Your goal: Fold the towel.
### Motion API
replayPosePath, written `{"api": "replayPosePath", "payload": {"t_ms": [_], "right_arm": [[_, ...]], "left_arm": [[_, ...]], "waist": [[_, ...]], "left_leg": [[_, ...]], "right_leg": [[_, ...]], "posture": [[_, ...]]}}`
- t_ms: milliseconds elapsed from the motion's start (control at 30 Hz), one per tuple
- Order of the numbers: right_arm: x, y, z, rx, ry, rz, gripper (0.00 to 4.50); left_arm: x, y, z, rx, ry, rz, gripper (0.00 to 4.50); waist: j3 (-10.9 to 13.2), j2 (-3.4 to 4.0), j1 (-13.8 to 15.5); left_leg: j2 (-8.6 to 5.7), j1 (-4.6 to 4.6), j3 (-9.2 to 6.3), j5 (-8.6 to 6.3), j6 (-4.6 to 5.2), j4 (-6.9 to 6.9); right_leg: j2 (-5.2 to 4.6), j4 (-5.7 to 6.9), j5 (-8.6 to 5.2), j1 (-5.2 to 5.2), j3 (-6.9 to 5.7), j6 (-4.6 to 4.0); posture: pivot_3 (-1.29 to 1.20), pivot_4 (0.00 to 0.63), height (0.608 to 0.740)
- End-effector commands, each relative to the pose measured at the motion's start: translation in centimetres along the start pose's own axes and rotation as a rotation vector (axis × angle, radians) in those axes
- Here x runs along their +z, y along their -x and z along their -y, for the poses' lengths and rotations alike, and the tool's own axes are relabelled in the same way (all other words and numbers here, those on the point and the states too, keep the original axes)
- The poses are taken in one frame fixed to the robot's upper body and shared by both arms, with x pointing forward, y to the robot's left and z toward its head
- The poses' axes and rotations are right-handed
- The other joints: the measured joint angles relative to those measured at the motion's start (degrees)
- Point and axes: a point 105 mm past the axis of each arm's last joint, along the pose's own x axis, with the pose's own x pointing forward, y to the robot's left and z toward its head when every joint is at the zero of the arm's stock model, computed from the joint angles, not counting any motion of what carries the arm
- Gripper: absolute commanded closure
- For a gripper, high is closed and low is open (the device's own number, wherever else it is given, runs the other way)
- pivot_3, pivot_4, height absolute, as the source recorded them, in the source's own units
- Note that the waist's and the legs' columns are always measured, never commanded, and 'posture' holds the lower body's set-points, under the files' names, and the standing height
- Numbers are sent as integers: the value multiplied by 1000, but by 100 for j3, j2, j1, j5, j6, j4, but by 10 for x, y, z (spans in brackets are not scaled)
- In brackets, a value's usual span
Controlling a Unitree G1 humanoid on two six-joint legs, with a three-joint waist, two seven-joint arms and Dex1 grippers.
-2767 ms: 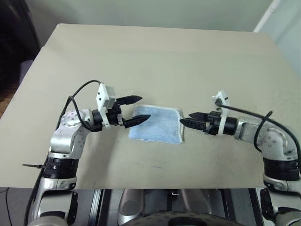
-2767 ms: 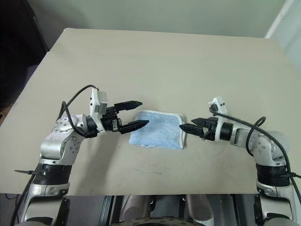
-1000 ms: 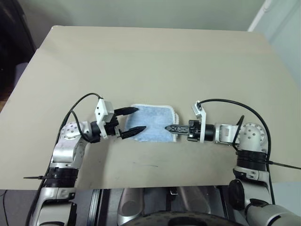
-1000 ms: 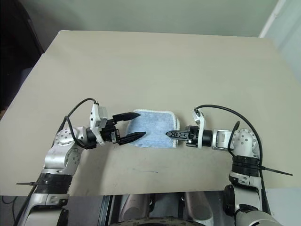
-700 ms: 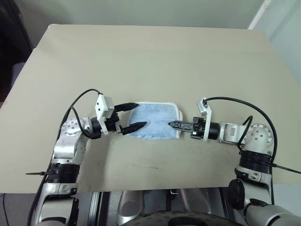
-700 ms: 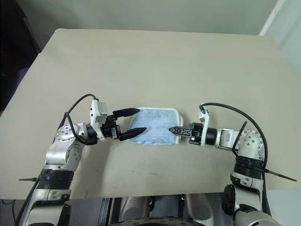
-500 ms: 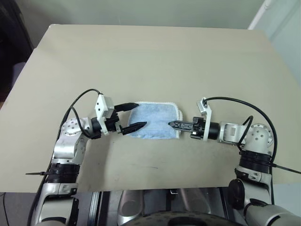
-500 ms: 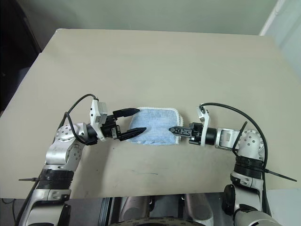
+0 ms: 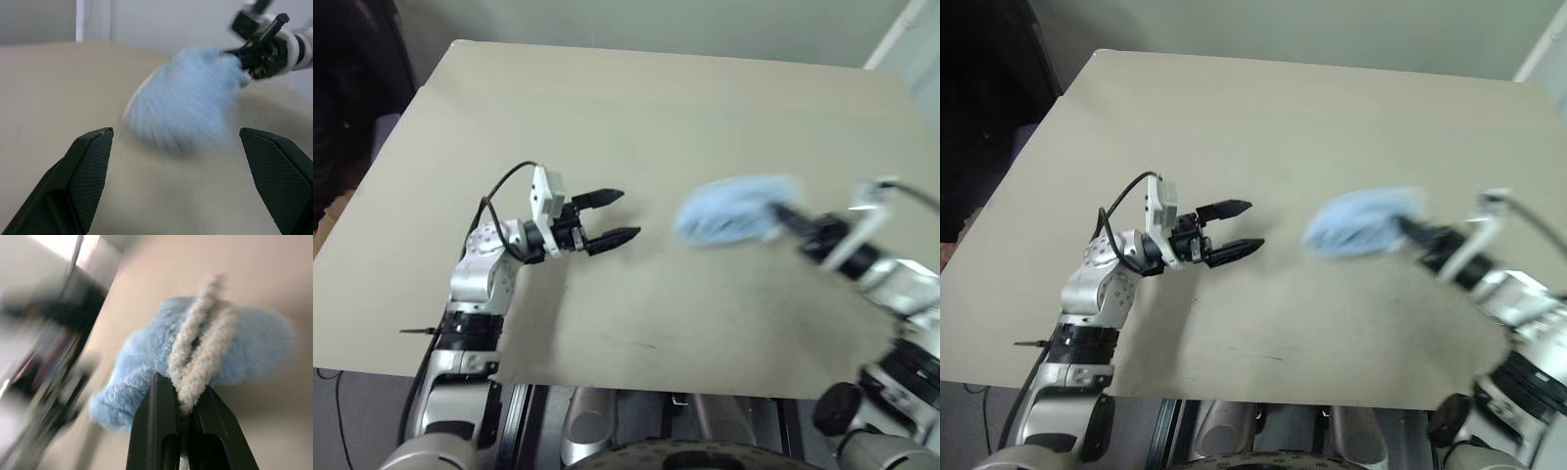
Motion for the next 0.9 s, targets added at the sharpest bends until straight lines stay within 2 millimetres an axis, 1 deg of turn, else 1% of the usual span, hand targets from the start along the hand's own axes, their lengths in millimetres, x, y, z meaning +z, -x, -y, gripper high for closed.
{"api": "replayPosePath", "payload": {"t_ms": [33, 67, 100, 133, 167, 233, 267, 433, 533, 667, 733, 800, 900], "right_arm": [[-3, 2, -12, 30, -21, 13, 4442], [-2, 2, -12, 27, -26, 14, 4442], [0, 3, -12, 22, -28, 18, 4442], [2, 3, -12, 16, -32, 23, 4442], [4, 4, -12, 11, -36, 26, 4442], [10, 5, -9, -11, -40, 44, 4442], [12, 6, -8, -19, -43, 49, 4442], [21, 11, 1, -66, -75, 90, 4442], [28, 9, 0, -66, -71, 114, 4442], [48, 0, 6, -90, -81, 191, 4442], [62, -8, 18, -122, -104, 242, 4442], [72, -14, 25, -137, -118, 276, 4442], [89, -28, 34, -149, -90, 311, 4442]], "left_arm": [[15, -1, -2, -16, 36, 68, 0], [16, 1, -3, -16, 36, 68, 0], [15, 2, -4, -14, 32, 62, 0], [14, 3, -5, -11, 27, 56, 0], [14, 4, -6, -10, 24, 52, 0], [10, 5, -6, -5, 17, 44, 0], [8, 5, -6, -5, 17, 43, 0], [2, 5, -4, -9, 18, 41, 0], [-1, 4, -4, -10, 21, 43, 0], [-4, 2, -4, -13, 23, 46, 0], [-5, 0, -4, -14, 24, 47, 0], [-6, -1, -4, -15, 23, 47, 0], [-6, -2, -5, -14, 19, 47, 0]], "waist": [[4, -12, -125], [5, -9, -179], [7, -6, -206], [8, -3, -220], [11, 1, -222], [15, 9, -210], [15, 9, -197], [15, 9, -120], [16, 11, -115], [16, 12, -116], [16, 11, -118], [15, 14, -120], [16, 16, -122]], "left_leg": [[5, 19, 6, -7, -11, 0], [6, 31, 12, -10, -15, -1], [5, 38, 16, -10, -14, -6], [7, 47, 16, -8, -13, -6], [7, 52, 16, -4, -10, -9], [9, 57, 12, 9, 1, -9], [9, 57, 9, 15, 7, -9], [4, 51, -3, 16, 11, -2], [4, 39, -2, 15, 12, -3], [4, 29, 0, 14, 13, -3], [4, 28, 0, 14, 14, -3], [4, 28, 0, 14, 16, -3], [5, 23, 0, 17, 21, -4]], "right_leg": [[4, 0, -1, 10, -1, -3], [6, 0, -13, 17, 1, 20], [7, 1, -30, 20, 2, 65], [9, 4, -7, 21, 3, 107], [12, 4, 0, 24, 5, 118], [17, 3, -10, 40, 10, 110], [19, 2, -23, 45, 13, 92], [19, -11, -20, 61, 16, 98], [19, -23, -18, 55, 16, 105], [19, -35, -15, 51, 15, 111], [19, -42, -10, 52, 15, 118], [19, -48, -4, 53, 16, 121], [19, -60, 17, 53, 15, 144]], "posture": [[0, 150, 697], [0, 150, 697], [0, 150, 697], [0, 150, 697], [0, 150, 697], [0, 150, 697], [0, 150, 697], [0, 150, 697], [0, 150, 697], [0, 150, 697], [0, 150, 697], [0, 150, 697], [0, 150, 697]]}}
